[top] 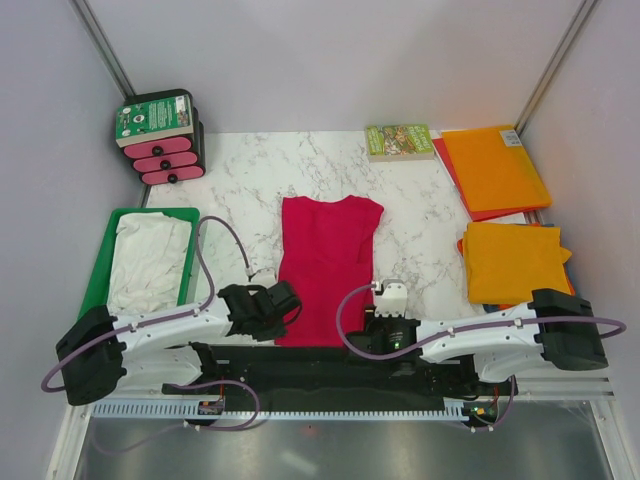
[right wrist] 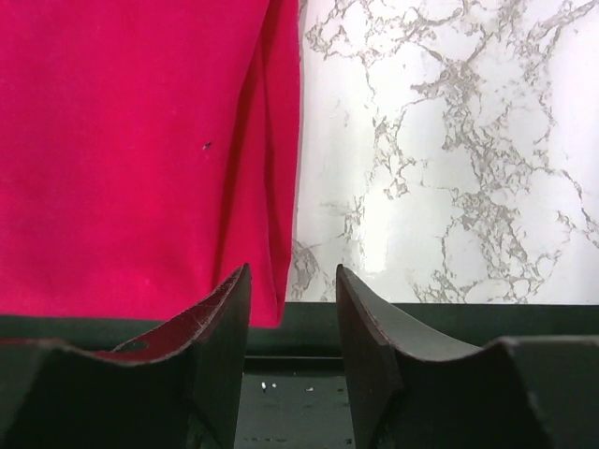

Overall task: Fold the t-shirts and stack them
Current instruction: Grab one side of the 2/3 rectangular tshirt with both arms

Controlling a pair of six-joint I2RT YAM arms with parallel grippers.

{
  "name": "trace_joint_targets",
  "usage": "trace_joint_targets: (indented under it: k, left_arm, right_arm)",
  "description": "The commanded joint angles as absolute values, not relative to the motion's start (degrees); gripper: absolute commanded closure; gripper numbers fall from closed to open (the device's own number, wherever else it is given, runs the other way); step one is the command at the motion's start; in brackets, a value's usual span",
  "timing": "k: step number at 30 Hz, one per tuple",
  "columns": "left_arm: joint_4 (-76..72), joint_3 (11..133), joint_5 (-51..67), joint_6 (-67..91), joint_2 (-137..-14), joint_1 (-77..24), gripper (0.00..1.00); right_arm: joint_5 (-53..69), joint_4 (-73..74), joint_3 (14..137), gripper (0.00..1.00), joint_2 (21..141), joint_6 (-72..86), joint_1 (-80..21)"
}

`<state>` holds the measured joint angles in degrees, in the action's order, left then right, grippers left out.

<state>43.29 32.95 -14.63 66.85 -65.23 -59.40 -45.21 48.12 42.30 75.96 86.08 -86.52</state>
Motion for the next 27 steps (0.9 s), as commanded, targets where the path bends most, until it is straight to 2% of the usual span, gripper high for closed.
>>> trace_joint_targets:
  k: [1, 9, 19, 27]
  left_arm:
    - [48.0, 38.7, -22.2, 66.4, -62.0, -59.8, 0.71]
    - [49.5, 44.2, -28.2, 64.9, -61.3, -59.8, 0.65]
    - [37.5, 41.6, -20.0, 61.2, -69.7, -59.8, 0.67]
    - [35.2, 40.3, -17.3, 61.3, -72.1, -59.8, 0.68]
  right_arm:
    - [-47.8, 48.3, 44.5, 0.52, 80.1, 86.3, -86.7]
    - [-47.2, 43.0, 43.9, 0.53, 83.1, 81.0, -82.8]
    - [-46.8, 40.2, 45.1, 0.54, 83.2, 77.1, -80.9]
    - [-42.0, 35.6, 45.9, 0.55, 87.0, 74.2, -80.2]
